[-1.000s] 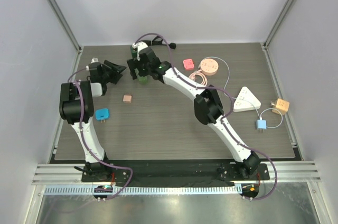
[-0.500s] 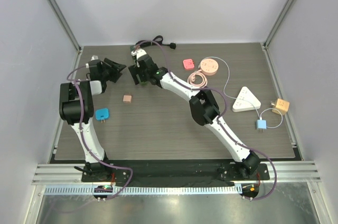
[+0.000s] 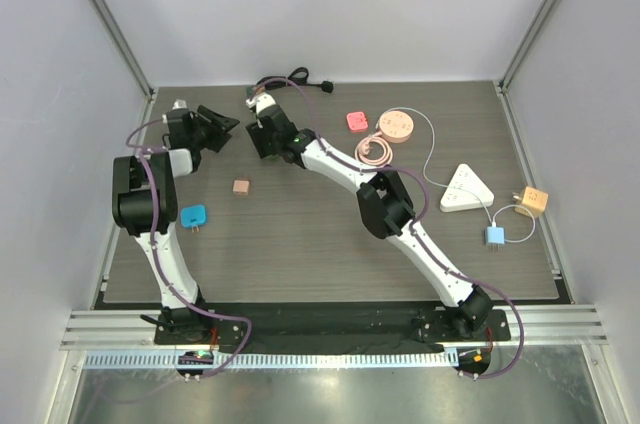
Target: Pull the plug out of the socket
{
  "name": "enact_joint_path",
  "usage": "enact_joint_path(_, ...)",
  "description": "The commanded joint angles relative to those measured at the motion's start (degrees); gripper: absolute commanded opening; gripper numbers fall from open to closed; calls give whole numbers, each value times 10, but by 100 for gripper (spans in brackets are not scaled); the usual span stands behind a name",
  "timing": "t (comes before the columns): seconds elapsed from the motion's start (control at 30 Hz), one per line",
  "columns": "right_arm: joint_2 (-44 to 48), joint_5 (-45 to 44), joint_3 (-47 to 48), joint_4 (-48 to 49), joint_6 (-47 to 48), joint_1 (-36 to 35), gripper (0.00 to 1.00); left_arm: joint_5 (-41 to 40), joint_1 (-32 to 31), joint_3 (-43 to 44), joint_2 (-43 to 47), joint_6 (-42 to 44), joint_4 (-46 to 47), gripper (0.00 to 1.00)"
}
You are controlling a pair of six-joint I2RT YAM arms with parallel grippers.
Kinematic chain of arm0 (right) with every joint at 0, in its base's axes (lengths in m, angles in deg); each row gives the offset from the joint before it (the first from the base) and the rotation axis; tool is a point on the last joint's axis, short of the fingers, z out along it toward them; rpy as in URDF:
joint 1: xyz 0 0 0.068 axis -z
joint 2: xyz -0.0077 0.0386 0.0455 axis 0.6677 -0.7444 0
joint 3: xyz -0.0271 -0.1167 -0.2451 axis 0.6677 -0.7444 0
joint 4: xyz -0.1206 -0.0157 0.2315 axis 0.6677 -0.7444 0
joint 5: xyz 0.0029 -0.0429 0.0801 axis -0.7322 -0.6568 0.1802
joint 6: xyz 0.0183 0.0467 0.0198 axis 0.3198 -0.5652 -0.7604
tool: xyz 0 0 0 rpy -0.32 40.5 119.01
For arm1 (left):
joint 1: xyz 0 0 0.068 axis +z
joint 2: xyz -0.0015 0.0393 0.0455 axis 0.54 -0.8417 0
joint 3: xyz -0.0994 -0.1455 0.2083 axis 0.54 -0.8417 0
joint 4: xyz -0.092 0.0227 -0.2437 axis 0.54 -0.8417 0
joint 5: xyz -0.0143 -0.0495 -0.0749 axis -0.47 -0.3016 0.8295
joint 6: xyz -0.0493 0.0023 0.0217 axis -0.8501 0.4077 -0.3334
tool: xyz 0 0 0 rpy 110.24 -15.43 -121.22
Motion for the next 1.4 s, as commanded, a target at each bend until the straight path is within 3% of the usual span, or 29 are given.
enact_joint_path(0.0,0,-15,9,24,8,-4,64,33,2,27,-6,4,27,57)
enact_joint_path(0.43,-27,12,20,37,-28,2,62,41,-6,75,-32,37,-40,59)
enact_joint_path(0.53,-14,5,12,40,-38,3,38,33,-25,123,-50,72,-132,61)
enact_joint_path(0.57,-6,7,4,52,-40,3,14,25,-32,141,-62,86,-161,61)
enact_joint_path(0.6,2,8,-23,61,-47,3,1,8,-39,175,-71,96,-190,62)
enact_joint_path(0.8,83,37,-156,162,-103,16,1,-16,-51,201,-88,88,-230,62)
enact_joint_path(0.97,92,74,-171,178,-148,35,1,-26,-49,186,-74,79,-227,62)
enact_joint_path(1.03,93,73,-166,174,-141,35,2,-32,-41,154,-49,70,-191,61)
enact_joint_path(1.1,96,74,-164,171,-133,35,28,-31,-29,88,-23,53,-135,61)
enact_joint_path(1.17,96,73,-163,171,-129,35,46,-24,-9,39,11,14,-37,62)
enact_joint_path(1.23,96,74,-164,171,-123,34,54,-20,9,-10,25,-6,23,62)
enact_joint_path(1.37,111,74,-184,199,-122,33,69,-18,23,-33,37,-15,47,61)
